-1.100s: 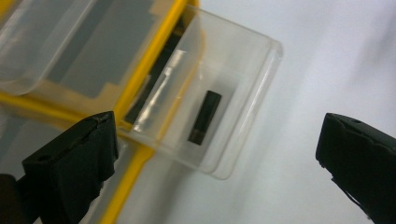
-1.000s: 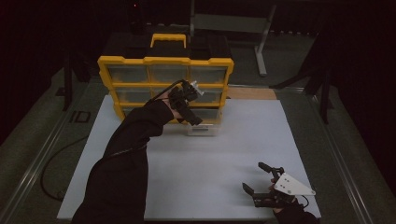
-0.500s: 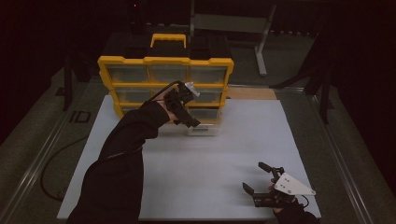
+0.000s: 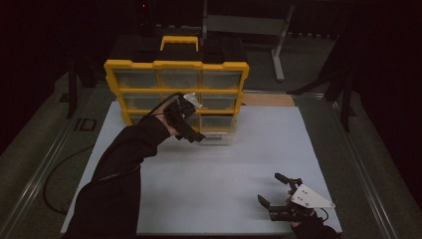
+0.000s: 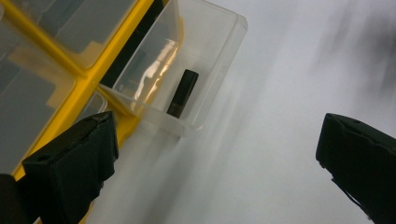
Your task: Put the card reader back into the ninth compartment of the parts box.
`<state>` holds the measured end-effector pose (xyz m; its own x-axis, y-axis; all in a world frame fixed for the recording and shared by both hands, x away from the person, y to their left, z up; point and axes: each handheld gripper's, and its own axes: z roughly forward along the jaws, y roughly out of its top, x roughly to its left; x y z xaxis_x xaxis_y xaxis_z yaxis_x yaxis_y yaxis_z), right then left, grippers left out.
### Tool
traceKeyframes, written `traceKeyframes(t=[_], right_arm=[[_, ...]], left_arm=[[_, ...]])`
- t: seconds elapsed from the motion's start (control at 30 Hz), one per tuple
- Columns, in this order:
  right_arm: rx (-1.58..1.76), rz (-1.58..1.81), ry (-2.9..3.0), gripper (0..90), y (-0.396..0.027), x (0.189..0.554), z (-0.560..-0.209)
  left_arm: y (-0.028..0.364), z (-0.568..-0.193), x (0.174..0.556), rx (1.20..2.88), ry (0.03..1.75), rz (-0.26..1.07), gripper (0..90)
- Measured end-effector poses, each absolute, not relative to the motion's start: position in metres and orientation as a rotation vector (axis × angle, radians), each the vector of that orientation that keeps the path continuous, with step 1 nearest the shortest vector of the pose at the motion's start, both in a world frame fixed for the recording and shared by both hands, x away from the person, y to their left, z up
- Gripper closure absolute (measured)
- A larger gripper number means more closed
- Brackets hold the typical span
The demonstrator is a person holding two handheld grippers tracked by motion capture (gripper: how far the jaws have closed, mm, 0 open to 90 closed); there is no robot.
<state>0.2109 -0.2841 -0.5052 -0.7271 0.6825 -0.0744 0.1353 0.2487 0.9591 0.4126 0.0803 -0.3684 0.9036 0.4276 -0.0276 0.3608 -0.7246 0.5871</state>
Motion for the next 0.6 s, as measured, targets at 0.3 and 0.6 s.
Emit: traceKeyframes(t=[0.3,0.6], right_arm=[[0.743,1.499,2.039,8.4,-0.285,0.211,-0.505],[0.742,1.491,2.043,8.4,-0.284,0.211,-0.505]], left_arm=[[0.107,-0.373,0.391,2.430,0.570,0.156,0.4],[0.135,-0.387,0.370,2.361,0.587,0.161,0.4]])
